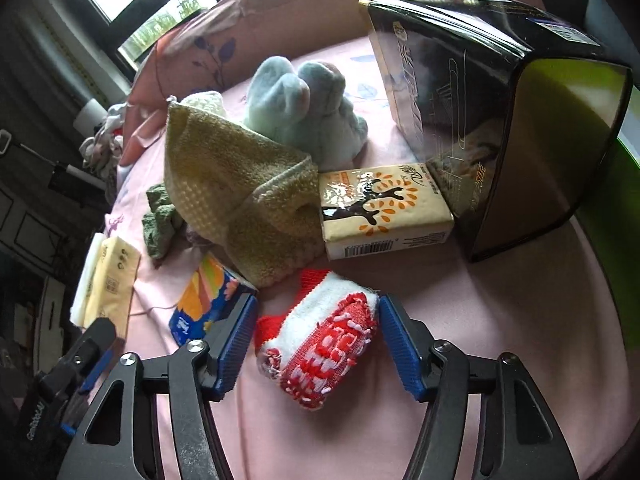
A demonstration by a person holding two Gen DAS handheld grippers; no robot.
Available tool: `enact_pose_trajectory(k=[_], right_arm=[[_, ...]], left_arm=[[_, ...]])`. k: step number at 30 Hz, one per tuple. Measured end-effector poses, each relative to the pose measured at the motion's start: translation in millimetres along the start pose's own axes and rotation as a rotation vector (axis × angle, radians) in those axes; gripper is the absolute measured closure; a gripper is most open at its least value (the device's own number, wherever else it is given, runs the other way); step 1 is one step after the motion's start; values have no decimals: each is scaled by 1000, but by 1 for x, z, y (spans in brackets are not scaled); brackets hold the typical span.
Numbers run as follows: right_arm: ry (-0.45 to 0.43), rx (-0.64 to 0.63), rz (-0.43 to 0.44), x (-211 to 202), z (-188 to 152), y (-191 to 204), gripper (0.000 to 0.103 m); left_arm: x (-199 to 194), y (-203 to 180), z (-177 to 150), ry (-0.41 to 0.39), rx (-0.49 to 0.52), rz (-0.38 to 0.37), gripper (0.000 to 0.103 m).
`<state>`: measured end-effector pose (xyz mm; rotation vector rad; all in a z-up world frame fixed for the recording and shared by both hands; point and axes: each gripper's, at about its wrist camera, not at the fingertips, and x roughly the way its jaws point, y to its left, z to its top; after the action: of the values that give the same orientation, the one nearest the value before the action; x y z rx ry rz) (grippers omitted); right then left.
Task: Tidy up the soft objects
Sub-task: 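Close the right gripper on the knitted sock and lift it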
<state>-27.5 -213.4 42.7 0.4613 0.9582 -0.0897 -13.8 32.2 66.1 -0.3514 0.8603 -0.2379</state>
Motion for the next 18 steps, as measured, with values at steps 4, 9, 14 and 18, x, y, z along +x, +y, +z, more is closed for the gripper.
enact_pose_trajectory(k=[4,9,14,18], right_arm=[[-1,-14,-26,2,0,-1,52],[-17,-56,-28,-1,-2,6,71],[-10,-98,95,-10,-5,19,73],[4,-151,172,-13,-10,34,73]], left_arm=[[-2,-2,0,-15,10,10,19],[-6,-5,1,-42,37,30,19],[-8,-5,1,-60,49,50,19],[-9,-4,1,-62,49,50,20]])
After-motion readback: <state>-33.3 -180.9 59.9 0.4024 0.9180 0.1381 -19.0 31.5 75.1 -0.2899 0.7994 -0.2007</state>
